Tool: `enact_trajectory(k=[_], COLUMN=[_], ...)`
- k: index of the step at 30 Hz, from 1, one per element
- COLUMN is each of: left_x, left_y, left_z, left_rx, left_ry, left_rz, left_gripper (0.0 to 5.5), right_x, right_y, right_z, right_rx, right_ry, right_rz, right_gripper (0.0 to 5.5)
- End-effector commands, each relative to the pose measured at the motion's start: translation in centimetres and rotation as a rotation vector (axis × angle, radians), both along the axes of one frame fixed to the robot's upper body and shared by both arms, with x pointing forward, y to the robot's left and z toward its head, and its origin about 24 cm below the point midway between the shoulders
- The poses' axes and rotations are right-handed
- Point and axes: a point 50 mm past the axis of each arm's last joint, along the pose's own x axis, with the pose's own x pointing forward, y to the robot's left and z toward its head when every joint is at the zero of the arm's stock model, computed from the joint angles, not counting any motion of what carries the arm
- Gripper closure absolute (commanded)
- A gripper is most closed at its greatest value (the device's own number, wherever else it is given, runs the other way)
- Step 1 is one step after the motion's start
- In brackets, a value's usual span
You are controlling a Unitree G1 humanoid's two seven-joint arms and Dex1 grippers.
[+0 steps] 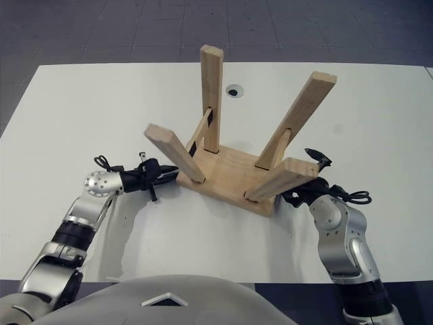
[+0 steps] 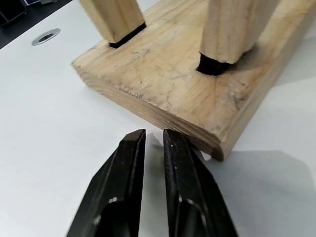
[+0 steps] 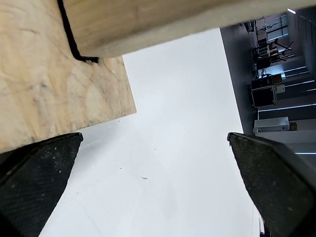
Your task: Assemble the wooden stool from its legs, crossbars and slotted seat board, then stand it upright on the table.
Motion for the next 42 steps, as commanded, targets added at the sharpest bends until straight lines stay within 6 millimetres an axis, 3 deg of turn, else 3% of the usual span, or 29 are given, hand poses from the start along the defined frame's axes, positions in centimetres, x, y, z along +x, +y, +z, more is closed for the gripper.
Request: enact_trajectory(k=[1,9,22,28,31,34,39,42], left_x=[-4.5,-7.1,-5.7,-6.5,-7.1,-5.9,-2.4,-3.4], left_y=[-2.0,-1.9,1.7,1.9,2.1,3.3,8.1,10.7], left_z=[-0.1,2.5,3.9,4.3,4.3,4.9,8.6,9.6], left_rx=[0.034,0.052,0.169,0.176,0.172,0.163,0.139,0.123], left_ry=[0.082,0.055,-0.017,-0.004,0.038,0.007,-0.112,0.016], left_rz=[-0.187,-0.207,-0.132,-0.164,-0.177,-0.109,0.053,0.006], left_gripper=[4.80,4.80,4.80,4.80,4.80,4.80,4.80,4.45], right_x=[0.0,-0.4,-3.1,-3.2,-2.5,-1.9,-1.6,-2.8], right_y=[2.9,4.2,4.6,4.3,3.0,0.8,-3.5,-5.4], right_z=[-0.4,-0.2,0.9,0.8,0.4,0.7,3.6,4.0], right_rx=[0.116,0.163,0.199,0.194,0.155,0.127,0.147,0.308], right_ry=[0.037,0.065,0.113,0.113,0.093,0.055,-0.024,0.088], right_rz=[0.132,0.204,0.238,0.226,0.178,0.097,-0.020,-0.047], right_gripper=[0.02,0.02,0.02,0.02,0.02,0.02,0.02,0.00])
